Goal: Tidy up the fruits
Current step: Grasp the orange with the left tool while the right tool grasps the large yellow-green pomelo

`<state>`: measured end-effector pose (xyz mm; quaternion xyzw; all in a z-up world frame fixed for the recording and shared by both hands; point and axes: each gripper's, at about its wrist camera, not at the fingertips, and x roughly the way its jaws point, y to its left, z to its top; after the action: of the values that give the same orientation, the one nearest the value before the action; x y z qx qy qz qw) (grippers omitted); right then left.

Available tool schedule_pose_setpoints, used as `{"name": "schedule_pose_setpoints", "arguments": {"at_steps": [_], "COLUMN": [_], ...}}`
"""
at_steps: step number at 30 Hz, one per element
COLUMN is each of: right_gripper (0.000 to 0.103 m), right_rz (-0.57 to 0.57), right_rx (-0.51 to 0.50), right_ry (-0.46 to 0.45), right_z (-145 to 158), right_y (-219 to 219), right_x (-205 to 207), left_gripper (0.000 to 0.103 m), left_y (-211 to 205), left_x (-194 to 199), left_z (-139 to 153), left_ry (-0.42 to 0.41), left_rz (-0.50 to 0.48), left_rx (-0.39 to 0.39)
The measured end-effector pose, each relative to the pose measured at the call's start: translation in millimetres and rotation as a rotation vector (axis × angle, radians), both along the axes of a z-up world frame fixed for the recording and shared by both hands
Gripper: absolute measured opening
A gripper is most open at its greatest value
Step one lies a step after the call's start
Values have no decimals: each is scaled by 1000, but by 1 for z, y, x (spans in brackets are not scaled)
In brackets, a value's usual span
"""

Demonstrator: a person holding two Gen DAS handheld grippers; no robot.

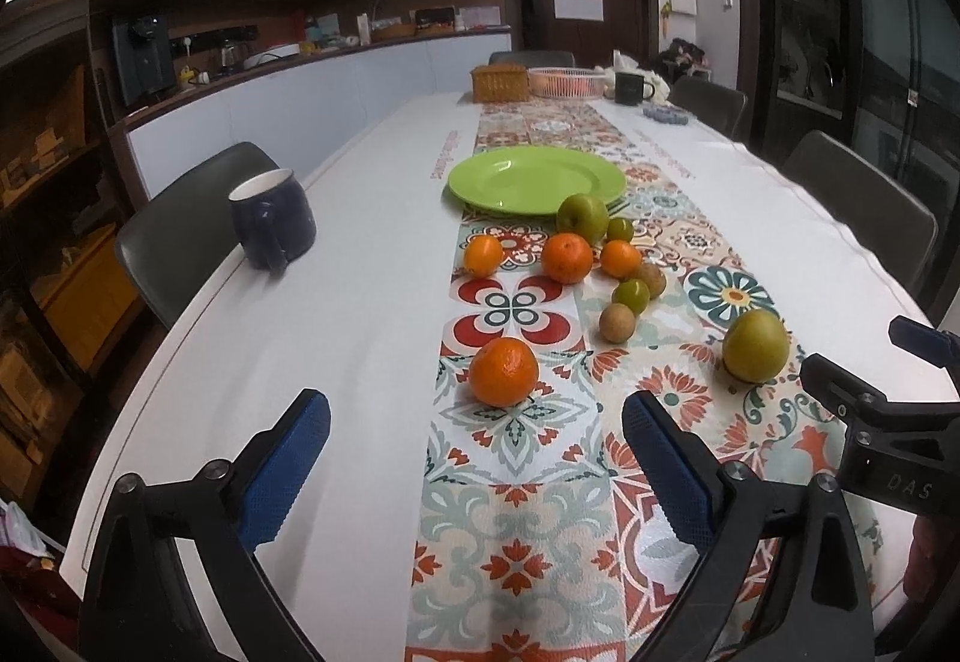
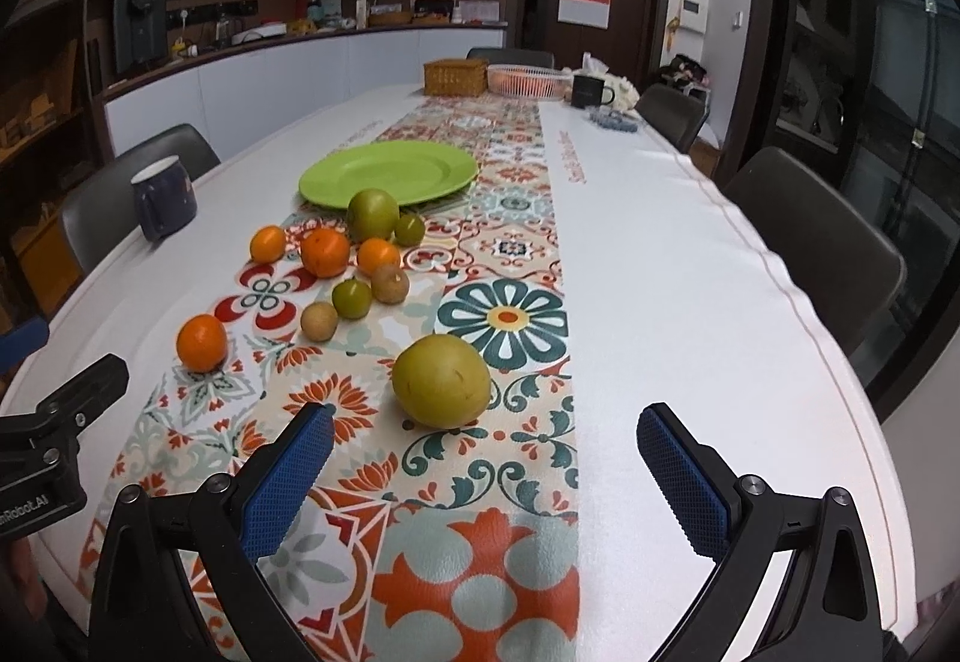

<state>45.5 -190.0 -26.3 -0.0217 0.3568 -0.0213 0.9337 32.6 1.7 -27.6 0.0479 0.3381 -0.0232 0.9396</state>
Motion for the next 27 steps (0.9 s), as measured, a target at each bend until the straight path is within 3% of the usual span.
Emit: {"name": "schedule_pose_setpoints", "arguments": {"at_steps": [6, 13, 17, 27], "right_gripper": [100, 91, 80, 59], "right_rz": [16, 38, 49, 65], "right_rx": [9, 23, 62, 56], "right_ry": [52, 113, 157, 166], "right_z": [-16, -34, -42, -48], "right_y": [1, 6, 6, 7], "right_x": [24, 48, 59, 72], "left_gripper": [93, 78, 73, 44], "left_y": [-2, -4, -4, -11], "left_x": [22, 50, 64, 86], "left_z": [-14, -33, -42, -52], "left_ry": [46, 109, 143, 190], "left_rz": [-13, -30, -42, -78], "left_rx": [24, 27, 5, 0]}}
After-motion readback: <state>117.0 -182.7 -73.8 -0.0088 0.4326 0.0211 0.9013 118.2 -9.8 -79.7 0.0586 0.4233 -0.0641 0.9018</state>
